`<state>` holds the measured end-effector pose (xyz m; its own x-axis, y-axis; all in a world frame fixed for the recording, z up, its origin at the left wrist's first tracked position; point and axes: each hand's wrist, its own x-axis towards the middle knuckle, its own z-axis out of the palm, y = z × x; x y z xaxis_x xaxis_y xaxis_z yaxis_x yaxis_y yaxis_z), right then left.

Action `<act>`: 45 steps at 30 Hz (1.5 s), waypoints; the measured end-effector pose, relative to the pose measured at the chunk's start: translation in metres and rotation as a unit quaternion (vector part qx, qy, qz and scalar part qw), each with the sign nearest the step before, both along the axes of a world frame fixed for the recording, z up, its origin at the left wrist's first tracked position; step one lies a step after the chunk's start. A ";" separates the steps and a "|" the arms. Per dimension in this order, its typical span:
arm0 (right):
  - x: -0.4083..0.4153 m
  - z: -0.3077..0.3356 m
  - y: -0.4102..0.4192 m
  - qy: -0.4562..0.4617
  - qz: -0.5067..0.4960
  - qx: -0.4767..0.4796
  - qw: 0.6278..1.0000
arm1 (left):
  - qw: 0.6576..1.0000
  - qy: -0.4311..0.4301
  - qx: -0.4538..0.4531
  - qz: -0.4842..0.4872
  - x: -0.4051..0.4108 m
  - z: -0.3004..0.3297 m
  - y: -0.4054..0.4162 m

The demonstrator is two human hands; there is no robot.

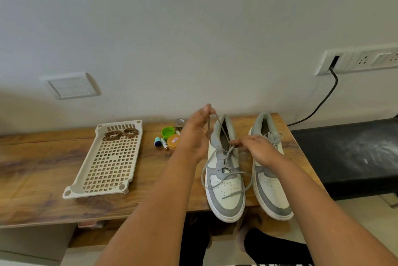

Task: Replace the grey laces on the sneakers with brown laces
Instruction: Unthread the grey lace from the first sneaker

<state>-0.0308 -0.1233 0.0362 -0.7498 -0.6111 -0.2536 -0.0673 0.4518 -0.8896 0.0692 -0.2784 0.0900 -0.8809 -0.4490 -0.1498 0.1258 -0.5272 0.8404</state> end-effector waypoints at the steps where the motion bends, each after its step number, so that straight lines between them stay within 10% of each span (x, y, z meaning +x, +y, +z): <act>1: 0.000 0.000 0.000 0.003 0.003 0.001 1.000 | 0.997 0.026 0.068 0.013 0.002 0.003 -0.006; 3: -0.001 -0.001 0.000 0.004 0.005 -0.003 1.000 | 0.997 0.008 0.074 0.020 0.006 0.003 -0.015; 5: -0.001 -0.002 0.000 0.004 0.004 -0.004 1.000 | 0.965 -0.139 -0.216 0.042 0.006 -0.009 -0.021; 7: 0.001 -0.001 0.000 0.007 0.004 -0.006 1.000 | 0.777 -0.265 -0.568 0.066 0.004 -0.028 -0.021; 9: 0.002 0.000 0.000 0.006 0.006 -0.007 1.000 | 0.699 -0.277 -0.657 0.050 0.003 -0.034 -0.013; 19: 0.001 -0.001 0.000 0.005 -0.002 -0.005 1.000 | 0.679 -0.266 -0.676 -0.106 -0.006 -0.040 -0.003; 24: 0.002 0.008 0.003 -0.014 0.005 -0.017 1.000 | 0.952 -0.099 -0.284 -0.051 -0.002 -0.015 -0.001; 26: 0.002 0.007 0.004 -0.003 0.008 -0.010 1.000 | 0.995 0.011 -0.080 -0.060 0.005 0.002 -0.011; 30: 0.004 0.005 0.001 0.036 0.012 0.020 0.999 | 0.984 0.116 0.078 -0.112 0.019 0.020 -0.030; 33: 0.011 0.007 -0.004 0.136 0.029 0.057 0.989 | 0.981 -0.039 -0.124 -0.141 0.022 0.011 -0.029; 38: 0.035 -0.006 -0.019 0.299 0.057 0.131 0.944 | 0.739 -0.329 -0.544 -0.224 0.012 -0.030 -0.030; 45: 0.048 -0.019 -0.032 0.358 -0.099 0.057 0.927 | 0.779 -0.293 -0.531 -0.158 0.009 -0.035 -0.028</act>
